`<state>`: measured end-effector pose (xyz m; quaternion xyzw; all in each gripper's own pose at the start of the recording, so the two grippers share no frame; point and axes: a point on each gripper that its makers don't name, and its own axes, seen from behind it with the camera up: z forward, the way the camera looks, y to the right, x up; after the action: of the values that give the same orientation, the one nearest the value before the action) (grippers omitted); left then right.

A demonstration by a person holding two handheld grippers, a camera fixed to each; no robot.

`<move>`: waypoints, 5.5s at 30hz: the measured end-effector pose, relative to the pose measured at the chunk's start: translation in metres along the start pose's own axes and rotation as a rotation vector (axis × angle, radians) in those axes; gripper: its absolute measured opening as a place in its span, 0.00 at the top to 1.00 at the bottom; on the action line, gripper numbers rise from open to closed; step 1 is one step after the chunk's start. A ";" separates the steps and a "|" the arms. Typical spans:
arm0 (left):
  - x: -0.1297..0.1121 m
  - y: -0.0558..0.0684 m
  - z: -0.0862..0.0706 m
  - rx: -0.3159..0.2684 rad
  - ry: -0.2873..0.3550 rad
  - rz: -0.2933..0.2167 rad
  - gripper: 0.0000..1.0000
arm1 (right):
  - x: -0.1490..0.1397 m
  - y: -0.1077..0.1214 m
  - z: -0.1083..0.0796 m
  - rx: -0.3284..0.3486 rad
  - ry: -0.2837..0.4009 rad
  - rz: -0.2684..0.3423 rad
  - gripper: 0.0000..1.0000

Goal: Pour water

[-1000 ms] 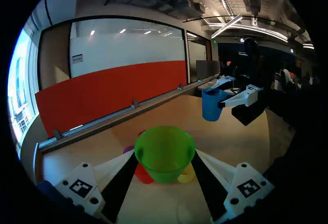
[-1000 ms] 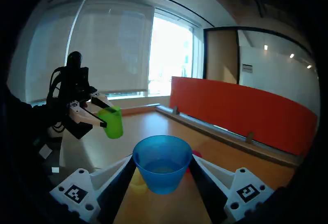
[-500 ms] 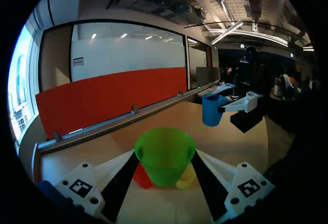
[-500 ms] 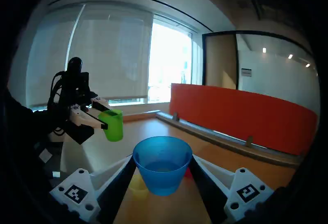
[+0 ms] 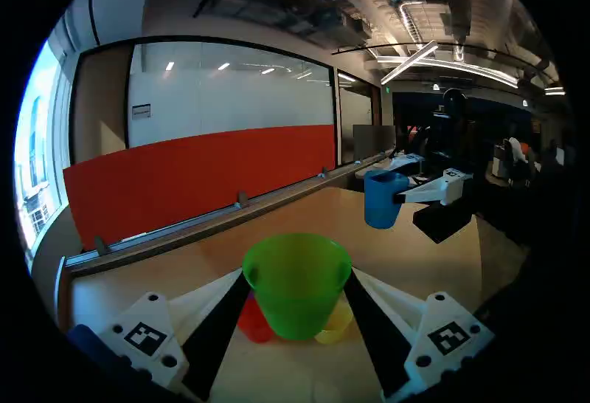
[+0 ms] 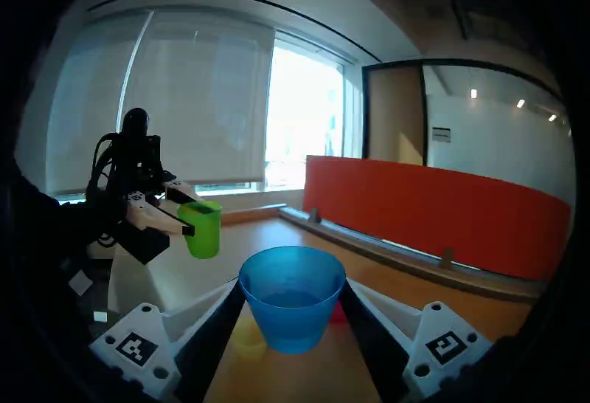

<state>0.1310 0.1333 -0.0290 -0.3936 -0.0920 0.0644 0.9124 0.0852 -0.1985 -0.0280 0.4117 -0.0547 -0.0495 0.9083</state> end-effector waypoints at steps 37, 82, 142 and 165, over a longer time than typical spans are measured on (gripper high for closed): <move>-0.020 0.020 0.017 -0.050 -0.004 0.021 0.14 | 0.020 -0.005 0.014 0.019 0.054 -0.134 0.10; -0.018 0.081 0.052 -0.192 0.083 -0.021 0.14 | 0.076 -0.021 0.047 0.034 0.069 -0.622 0.10; -0.017 0.097 0.059 -0.227 0.084 -0.001 0.14 | 0.105 -0.026 0.069 -0.017 0.065 -1.023 0.11; -0.016 0.099 0.060 -0.231 0.084 0.003 0.14 | 0.111 -0.022 0.068 -0.040 0.065 -1.107 0.11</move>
<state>0.0979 0.2400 -0.0627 -0.4987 -0.0596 0.0383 0.8639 0.1845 -0.2786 0.0062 0.3632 0.1986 -0.5077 0.7556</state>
